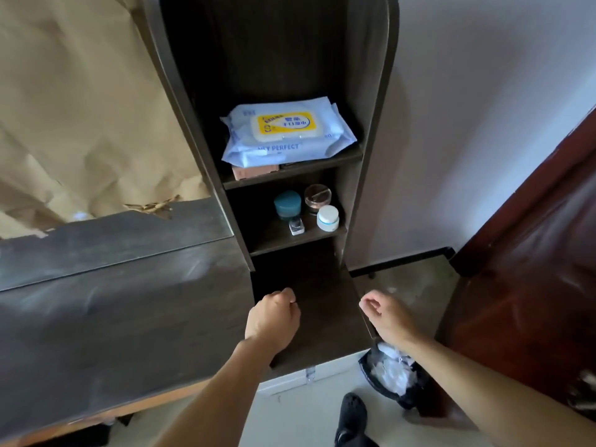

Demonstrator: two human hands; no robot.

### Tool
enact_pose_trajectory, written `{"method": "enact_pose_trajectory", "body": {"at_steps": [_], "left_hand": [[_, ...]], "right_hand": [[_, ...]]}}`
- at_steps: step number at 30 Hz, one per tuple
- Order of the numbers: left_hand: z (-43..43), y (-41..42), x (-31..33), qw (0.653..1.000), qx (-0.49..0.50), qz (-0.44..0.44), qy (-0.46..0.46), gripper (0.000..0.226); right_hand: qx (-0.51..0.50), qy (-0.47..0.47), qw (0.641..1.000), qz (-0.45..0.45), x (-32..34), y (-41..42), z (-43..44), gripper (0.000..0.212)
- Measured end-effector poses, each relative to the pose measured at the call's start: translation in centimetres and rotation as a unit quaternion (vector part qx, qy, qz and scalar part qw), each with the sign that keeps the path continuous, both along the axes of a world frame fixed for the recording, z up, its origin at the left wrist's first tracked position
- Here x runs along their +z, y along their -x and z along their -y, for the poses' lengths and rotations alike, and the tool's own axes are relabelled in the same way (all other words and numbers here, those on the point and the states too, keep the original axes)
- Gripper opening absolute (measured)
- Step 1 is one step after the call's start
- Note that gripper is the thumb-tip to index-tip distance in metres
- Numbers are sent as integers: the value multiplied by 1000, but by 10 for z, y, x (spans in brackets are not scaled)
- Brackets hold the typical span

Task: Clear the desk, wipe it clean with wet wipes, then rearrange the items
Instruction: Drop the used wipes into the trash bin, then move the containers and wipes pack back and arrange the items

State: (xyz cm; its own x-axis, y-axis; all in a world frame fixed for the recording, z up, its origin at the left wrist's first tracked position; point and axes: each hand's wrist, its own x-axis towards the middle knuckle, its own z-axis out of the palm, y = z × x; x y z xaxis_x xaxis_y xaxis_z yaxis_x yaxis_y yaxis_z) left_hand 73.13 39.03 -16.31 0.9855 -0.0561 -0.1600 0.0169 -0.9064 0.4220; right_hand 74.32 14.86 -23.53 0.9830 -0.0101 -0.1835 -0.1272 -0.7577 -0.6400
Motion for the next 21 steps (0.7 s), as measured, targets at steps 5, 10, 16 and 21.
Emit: {"method": "enact_pose_trajectory", "body": {"at_steps": [5, 10, 16, 21], "left_hand": [[-4, -28, 11, 1000, 16, 7, 6, 24], [-8, -72, 9, 999, 47, -8, 8, 26], [-7, -118, -10, 998, 68, 1, 13, 30], [4, -149, -34, 999, 37, 23, -3, 50]], "right_hand": [[60, 44, 995, 67, 31, -52, -21, 18], [140, 131, 958, 213, 30, -118, -43, 33], [162, 198, 945, 204, 19, -180, -65, 54], [154, 187, 951, 192, 4, -190, -68, 53]]}}
